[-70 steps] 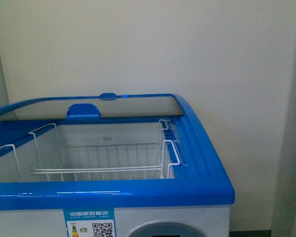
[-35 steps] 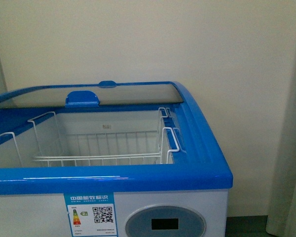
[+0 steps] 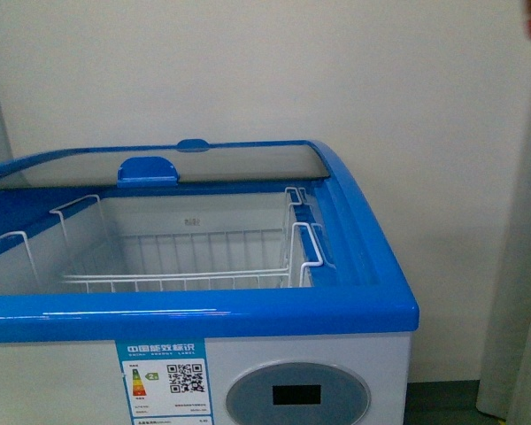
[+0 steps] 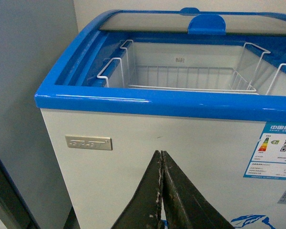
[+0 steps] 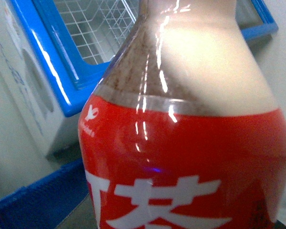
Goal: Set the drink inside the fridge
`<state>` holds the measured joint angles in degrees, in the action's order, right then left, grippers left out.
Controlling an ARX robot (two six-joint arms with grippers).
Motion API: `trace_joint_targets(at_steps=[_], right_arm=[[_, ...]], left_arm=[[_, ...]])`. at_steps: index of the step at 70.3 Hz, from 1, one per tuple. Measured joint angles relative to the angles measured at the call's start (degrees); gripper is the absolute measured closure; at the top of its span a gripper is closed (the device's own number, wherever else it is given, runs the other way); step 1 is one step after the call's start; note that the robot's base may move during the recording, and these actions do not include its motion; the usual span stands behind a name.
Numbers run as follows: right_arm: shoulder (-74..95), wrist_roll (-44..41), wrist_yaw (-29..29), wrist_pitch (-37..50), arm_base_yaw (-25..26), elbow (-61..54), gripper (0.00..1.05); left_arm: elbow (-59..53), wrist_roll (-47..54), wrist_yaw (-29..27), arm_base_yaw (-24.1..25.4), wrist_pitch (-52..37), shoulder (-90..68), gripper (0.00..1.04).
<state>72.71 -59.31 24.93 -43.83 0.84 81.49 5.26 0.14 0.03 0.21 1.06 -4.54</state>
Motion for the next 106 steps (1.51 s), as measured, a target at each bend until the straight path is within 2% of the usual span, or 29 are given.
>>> trace_joint_targets(at_steps=[3, 16, 28, 38, 55, 67, 106], right_arm=[[6.9, -2.4, -3.7, -0.2, -4.7, 7.8, 0.68], [22.1, -6.3, -9.5, -0.9, -15.6, 24.5, 0.68], [34.9, -5.7, -10.9, -0.7, -23.1, 37.2, 0.68], [42.0, -4.8, -11.6, 2.8, -27.1, 41.2, 0.68], [47.5, -5.0, -12.4, 8.8, -29.8, 38.9, 0.68], [49.5, -6.6, -13.9, 13.6, -29.7, 35.1, 0.68], [57.0, -7.2, -14.0, 22.7, -29.5, 34.9, 0.68]], left_arm=[[-0.5, 0.0, 0.1, 0.0, -0.2, 0.3, 1.02], [-1.6, 0.0, 0.0, 0.0, -0.3, 1.2, 1.02], [-2.2, 0.0, 0.1, 0.0, -0.4, 1.8, 1.02], [-4.3, 0.0, 0.0, 0.0, -0.8, 3.8, 1.02], [-4.4, 0.0, 0.0, 0.0, -0.7, 4.2, 1.02], [-4.4, 0.0, 0.0, 0.0, -0.7, 4.2, 1.02], [-4.4, 0.0, 0.0, -0.1, -0.7, 4.2, 1.02]])
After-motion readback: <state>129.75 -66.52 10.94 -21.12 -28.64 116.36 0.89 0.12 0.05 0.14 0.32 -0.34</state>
